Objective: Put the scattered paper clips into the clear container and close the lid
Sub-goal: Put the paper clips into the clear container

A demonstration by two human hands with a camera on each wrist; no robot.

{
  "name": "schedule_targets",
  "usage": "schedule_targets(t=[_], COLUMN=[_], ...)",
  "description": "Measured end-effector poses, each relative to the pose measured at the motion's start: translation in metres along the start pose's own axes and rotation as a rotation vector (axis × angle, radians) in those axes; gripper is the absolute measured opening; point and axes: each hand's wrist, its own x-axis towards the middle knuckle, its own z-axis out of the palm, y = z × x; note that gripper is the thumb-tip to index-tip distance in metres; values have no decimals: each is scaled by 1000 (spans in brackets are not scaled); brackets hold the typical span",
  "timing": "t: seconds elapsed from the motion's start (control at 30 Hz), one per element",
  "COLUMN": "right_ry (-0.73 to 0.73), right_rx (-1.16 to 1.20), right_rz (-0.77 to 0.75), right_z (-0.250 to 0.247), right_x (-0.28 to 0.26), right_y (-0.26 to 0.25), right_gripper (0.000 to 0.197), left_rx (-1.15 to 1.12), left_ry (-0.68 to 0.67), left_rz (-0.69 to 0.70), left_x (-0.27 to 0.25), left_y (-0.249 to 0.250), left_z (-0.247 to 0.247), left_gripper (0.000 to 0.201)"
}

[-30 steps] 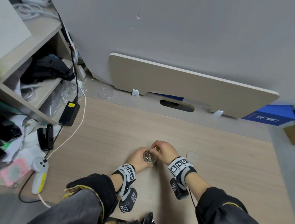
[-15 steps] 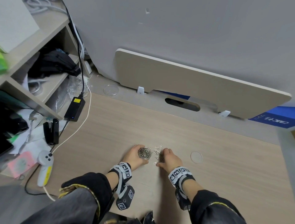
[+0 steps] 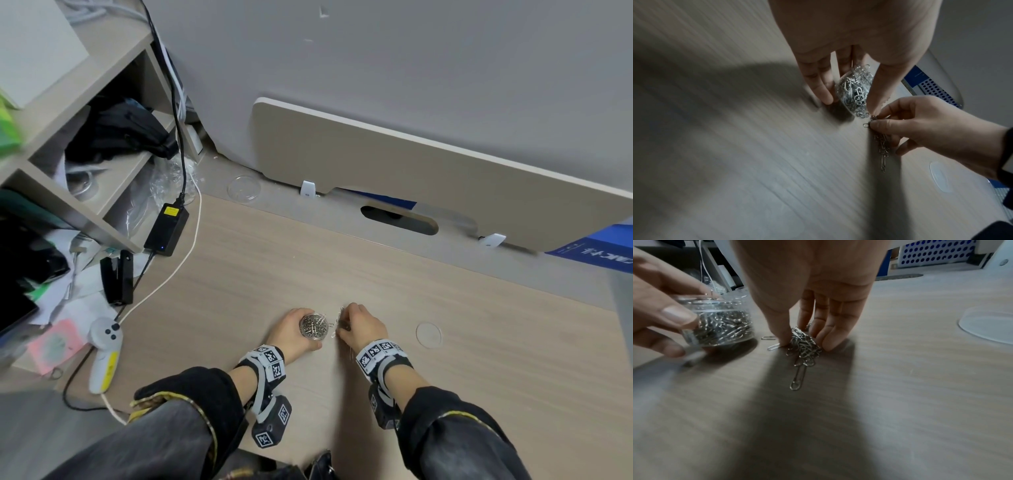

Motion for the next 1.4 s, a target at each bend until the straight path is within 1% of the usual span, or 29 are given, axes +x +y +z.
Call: schedule_targets(t=[0.1,0.2,0.27,0.4,0.47,0.53,0.67,0.8,0.9,1.13,1.27,1.4], right_ry=[0,-4,5,9,-3,-2,14,4,-29,-61,-36,-6], right_rx=[33,75,111,138,126,114,76,132,187,254,230,284], right_rz=[13,10,24,83,108,128,132,181,230,272,275,269], right_z=[-1,1,2,4,5,6,5,3,1,2,5,6], right_x=[3,2,-2,-7,-8,-6,-3,0,3,4,1,-2], right_y=[-2,1,5,10,7,3,-5,-7,-7,-8,-10,-8], right_gripper=[19,17,23,43,48,50,38,29,15,15,17,15], left_rx=[-17,-29,-27,-38,-51,-48,-57,-47,-37,-35,-33,-43], left_ry=[11,19,17,9,4,-8,-12,-7,-2,-5,-7,-3], left_rz=[-8,-13,-12,-19,-23,-20,-25,-21,-11,-11,-10,-10], left_x=[0,1,0,1,1,1,1,2,0,-1,-2,-4], left_y=[-1,-1,2,1,1,4,2,4,7,6,5,4], left_z=[-1,-1,-1,1,3,4,6,4,2,4,6,6], left_gripper=[84,85,84,85,86,86,86,81,79,82,81,81])
